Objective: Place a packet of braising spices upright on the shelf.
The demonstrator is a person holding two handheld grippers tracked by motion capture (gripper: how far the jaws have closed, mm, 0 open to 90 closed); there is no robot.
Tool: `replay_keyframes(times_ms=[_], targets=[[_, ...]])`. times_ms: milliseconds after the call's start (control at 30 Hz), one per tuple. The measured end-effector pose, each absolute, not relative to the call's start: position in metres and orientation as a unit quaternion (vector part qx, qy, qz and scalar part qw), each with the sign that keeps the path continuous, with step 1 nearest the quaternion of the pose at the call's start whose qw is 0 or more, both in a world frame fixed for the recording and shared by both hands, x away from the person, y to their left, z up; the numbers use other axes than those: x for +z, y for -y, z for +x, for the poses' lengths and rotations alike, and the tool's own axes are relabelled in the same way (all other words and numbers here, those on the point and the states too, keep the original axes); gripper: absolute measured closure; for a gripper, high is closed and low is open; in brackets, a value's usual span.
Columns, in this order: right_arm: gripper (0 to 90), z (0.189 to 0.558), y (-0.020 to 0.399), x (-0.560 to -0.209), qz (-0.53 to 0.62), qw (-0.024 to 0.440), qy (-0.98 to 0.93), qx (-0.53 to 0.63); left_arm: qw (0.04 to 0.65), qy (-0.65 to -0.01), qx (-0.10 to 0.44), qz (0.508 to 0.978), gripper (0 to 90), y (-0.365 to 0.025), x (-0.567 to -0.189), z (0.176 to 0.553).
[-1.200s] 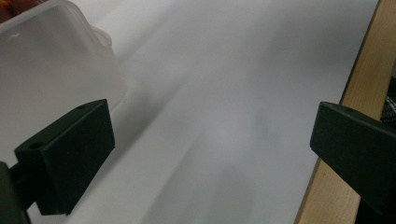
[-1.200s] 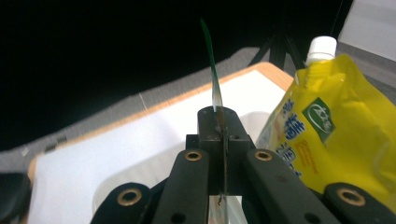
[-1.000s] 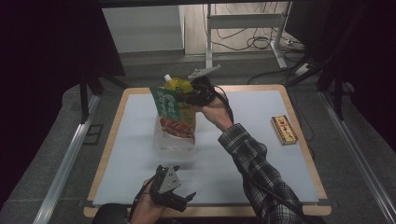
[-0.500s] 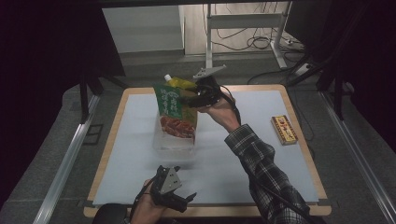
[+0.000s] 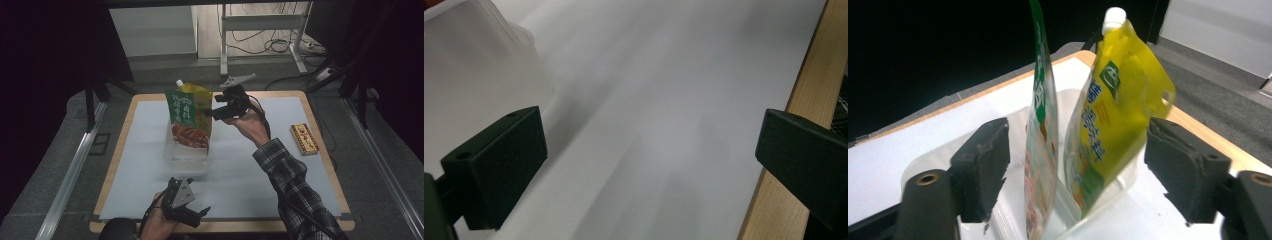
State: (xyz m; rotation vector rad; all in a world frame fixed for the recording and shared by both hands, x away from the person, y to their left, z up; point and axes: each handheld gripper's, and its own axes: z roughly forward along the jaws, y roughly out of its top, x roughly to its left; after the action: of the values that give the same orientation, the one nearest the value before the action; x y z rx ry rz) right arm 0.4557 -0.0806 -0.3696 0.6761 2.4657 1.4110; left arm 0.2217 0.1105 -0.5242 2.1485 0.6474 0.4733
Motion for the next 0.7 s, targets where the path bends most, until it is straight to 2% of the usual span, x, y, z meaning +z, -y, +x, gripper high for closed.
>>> replay_keyframes(times_ms=[367,700], targets=[[12.3,0.449,0.106,-0.379,0.236,0.118,-0.840,0.473,0.412,-0.257,0.189,0.854,0.1,-0.110,-0.524,0.222],[6.2,0.445,0.131,-0.390,0.255,0.120,-0.835,0.472,0.418,-0.260,0.181,0.851,0.1,-0.110,-0.524,0.222]])
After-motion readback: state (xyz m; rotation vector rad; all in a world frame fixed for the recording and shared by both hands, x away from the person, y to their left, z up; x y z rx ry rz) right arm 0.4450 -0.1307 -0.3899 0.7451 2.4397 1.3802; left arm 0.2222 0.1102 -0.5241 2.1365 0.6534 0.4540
